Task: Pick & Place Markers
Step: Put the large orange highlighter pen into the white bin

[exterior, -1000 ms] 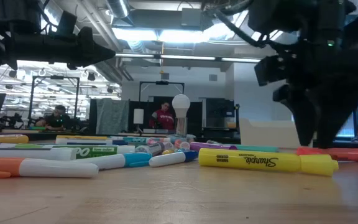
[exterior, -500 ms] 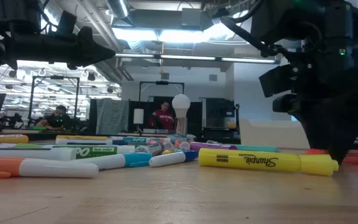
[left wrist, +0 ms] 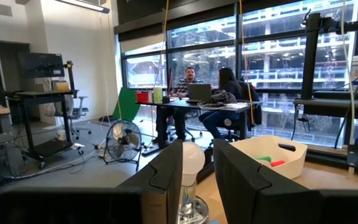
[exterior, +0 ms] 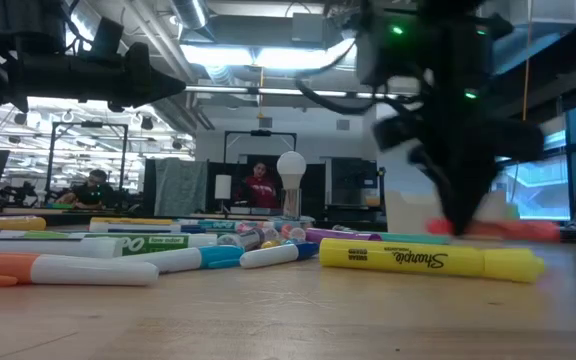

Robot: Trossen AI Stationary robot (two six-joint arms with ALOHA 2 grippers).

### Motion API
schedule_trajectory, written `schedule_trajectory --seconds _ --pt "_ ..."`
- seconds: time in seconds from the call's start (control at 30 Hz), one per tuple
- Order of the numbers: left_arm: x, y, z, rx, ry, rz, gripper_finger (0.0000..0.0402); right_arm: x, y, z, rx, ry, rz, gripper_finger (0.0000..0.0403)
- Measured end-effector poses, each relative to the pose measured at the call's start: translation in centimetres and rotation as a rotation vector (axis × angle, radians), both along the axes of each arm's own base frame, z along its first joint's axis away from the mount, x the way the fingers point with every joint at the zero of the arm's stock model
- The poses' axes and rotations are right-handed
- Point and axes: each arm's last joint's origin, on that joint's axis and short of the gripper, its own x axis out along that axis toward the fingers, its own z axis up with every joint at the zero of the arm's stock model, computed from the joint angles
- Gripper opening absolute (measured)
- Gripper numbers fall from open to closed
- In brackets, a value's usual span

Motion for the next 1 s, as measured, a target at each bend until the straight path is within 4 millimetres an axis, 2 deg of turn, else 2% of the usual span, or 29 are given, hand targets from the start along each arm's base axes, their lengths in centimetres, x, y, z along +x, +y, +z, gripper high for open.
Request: schedule_trajectory --seconds 0.33,0.57,0.7,0.8,0.93,1.0 --pt "0.0 0.0 0.0 0.009 0.009 0.003 0.0086 1.5 -7.5 4.7 -0.225 0.053 -0.040 0.0062" --pt "0.0 0.0 -0.1 0.008 0.016 0.003 0.0086 0.3 -15.1 6.8 -0.298 0.097 -0.199 0.0062" --pt "0.0 0.0 -0.1 0.012 0.020 0.005 0.0086 -1.4 -19.1 6.8 -0.295 0.113 -0.312 0.0062" --pt "0.0 0.0 -0.2 0.011 0.030 0.005 0.0086 -2.7 -21.2 6.1 -0.286 0.132 -0.374 0.0062" --pt "0.1 0.0 -0.3 0.016 0.049 0.008 0.0086 -4.3 -23.0 4.6 -0.281 0.150 -0.416 0.0064" --pt "0.1 0.0 -0.3 0.019 0.056 0.009 0.0086 -4.9 -23.6 3.8 -0.279 0.147 -0.440 0.0083"
